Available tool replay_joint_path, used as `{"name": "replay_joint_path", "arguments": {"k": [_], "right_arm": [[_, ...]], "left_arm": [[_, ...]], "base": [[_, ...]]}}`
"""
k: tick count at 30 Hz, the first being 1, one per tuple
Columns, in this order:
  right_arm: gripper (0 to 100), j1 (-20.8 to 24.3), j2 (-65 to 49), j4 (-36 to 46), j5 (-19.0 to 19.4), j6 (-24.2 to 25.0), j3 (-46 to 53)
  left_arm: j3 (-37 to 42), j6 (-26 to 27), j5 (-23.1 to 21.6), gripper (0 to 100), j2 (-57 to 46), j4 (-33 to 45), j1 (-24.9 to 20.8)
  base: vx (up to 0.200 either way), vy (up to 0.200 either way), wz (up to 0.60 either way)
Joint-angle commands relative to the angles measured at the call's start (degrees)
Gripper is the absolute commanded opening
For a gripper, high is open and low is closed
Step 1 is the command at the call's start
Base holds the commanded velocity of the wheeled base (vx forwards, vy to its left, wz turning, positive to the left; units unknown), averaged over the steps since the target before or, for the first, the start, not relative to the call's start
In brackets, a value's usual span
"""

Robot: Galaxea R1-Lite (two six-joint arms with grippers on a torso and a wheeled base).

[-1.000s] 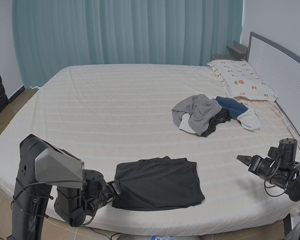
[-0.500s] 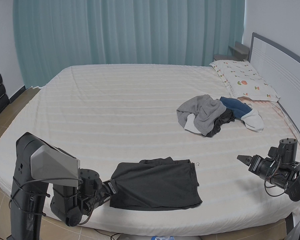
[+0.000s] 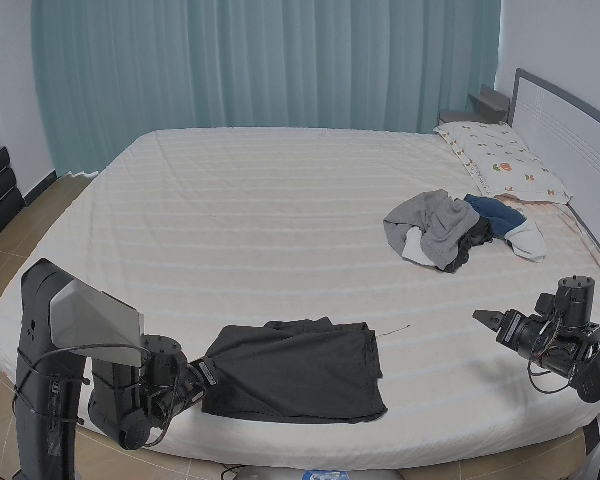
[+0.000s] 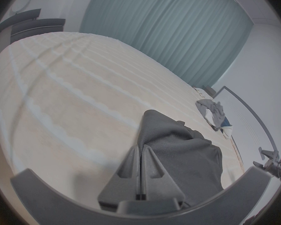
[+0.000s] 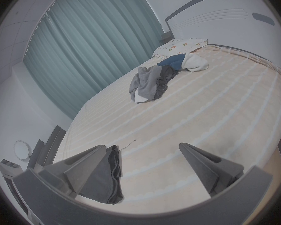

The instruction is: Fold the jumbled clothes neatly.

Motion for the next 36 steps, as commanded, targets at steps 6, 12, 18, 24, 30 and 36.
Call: {"name": "replay_joint_path", "arguments": {"k": [6, 12, 18, 24, 30, 36], "right_arm": [[100, 0.8, 0.1, 0.0, -0.1, 0.1, 0.0], [100, 1.9, 0.1, 0.0, -0.3, 0.2, 0.0], [100, 1.9, 0.1, 0.0, -0.3, 0.1, -0.2], [100, 1.6, 0.2, 0.0, -0.4, 0.2, -0.1], [100, 1.3, -0.1, 0.0, -0.5, 0.2, 0.1], [100, 1.8, 0.3, 0.0, -0.5, 0.2, 0.0]], "left_arm": [[0.4, -0.3, -0.1, 0, -2.0, -0.1, 3.3], [1.4, -0.3, -0.4, 0, -2.1, -0.1, 4.9], [2.5, -0.4, -0.6, 0, -2.0, -0.1, 6.4], [3.6, -0.4, -0.6, 0, -2.1, -0.1, 6.8], [3.9, -0.4, -0.5, 0, -2.2, -0.1, 6.6], [4.3, -1.9, -0.6, 0, -3.0, -0.1, 5.9]], "base": [[0.0, 0.2, 0.0], [0.0, 0.2, 0.0], [0.0, 0.2, 0.0], [0.0, 0.2, 0.0], [0.0, 0.067, 0.0], [0.0, 0.0, 0.0]]}}
